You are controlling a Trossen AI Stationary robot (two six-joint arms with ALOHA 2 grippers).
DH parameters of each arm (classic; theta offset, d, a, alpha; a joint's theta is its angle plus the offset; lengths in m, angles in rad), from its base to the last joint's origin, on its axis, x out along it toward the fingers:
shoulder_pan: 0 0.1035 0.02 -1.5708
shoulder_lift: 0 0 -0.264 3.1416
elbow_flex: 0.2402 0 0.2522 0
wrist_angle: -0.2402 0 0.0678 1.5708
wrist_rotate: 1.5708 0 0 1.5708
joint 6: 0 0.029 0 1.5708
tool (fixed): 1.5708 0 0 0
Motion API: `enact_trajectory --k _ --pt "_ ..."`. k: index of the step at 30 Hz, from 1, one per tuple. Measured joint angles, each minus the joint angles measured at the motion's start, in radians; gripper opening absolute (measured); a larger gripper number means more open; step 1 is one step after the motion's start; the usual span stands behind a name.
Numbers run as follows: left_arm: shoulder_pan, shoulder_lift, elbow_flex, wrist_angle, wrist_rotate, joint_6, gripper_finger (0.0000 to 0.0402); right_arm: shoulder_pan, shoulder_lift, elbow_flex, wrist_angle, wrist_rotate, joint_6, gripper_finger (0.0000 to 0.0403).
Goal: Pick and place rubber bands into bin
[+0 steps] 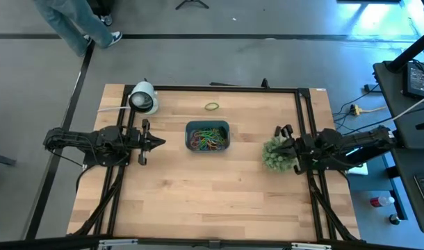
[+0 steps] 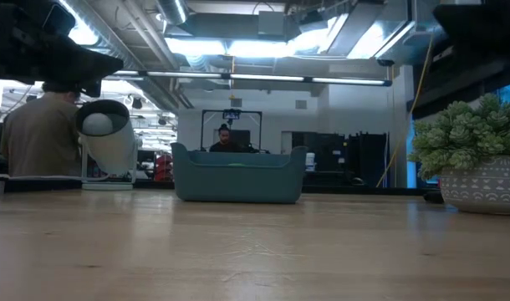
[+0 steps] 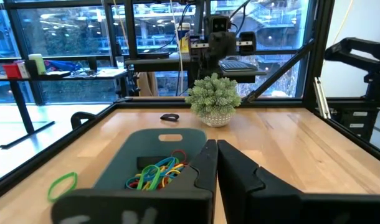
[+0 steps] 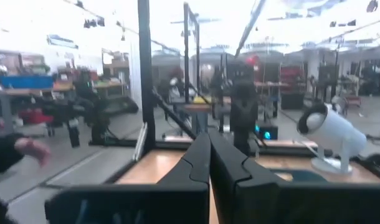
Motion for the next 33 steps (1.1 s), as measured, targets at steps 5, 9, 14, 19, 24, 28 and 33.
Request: enact_trajectory --k 5,9,14,19,24,28,33 --pt "0.000 0.000 0.000 0.000 0.000 0.000 0.0006 0.000 -0.095 0.000 -0.003 -0.002 -0.006 0.0002" --pt "0.000 0.000 0.000 0.000 0.000 0.000 0.0004 0.000 -0.170 0.001 -0.006 -0.001 -0.006 0.0002" --pt "0.000 0.000 0.000 0.000 0.000 0.001 0.0008 0.000 -0.180 0.003 0.011 -0.001 -0.006 0.0006" --pt "0.000 0.000 0.000 0.000 0.000 0.001 0.0005 0.000 -0.179 0.003 -0.009 -0.001 -0.006 0.0017" --pt "0.000 0.000 0.000 0.000 0.000 0.000 0.0006 0.000 -0.179 0.003 -0.010 -0.001 -0.006 0.0020" --pt "0.000 0.000 0.000 0.000 0.000 0.000 0.0008 0.000 -0.179 0.003 -0.010 -0.001 -0.006 0.0021" --pt "0.000 0.000 0.000 0.000 0.000 0.000 0.0004 0.000 -0.179 0.003 -0.010 -0.001 -0.006 0.0021"
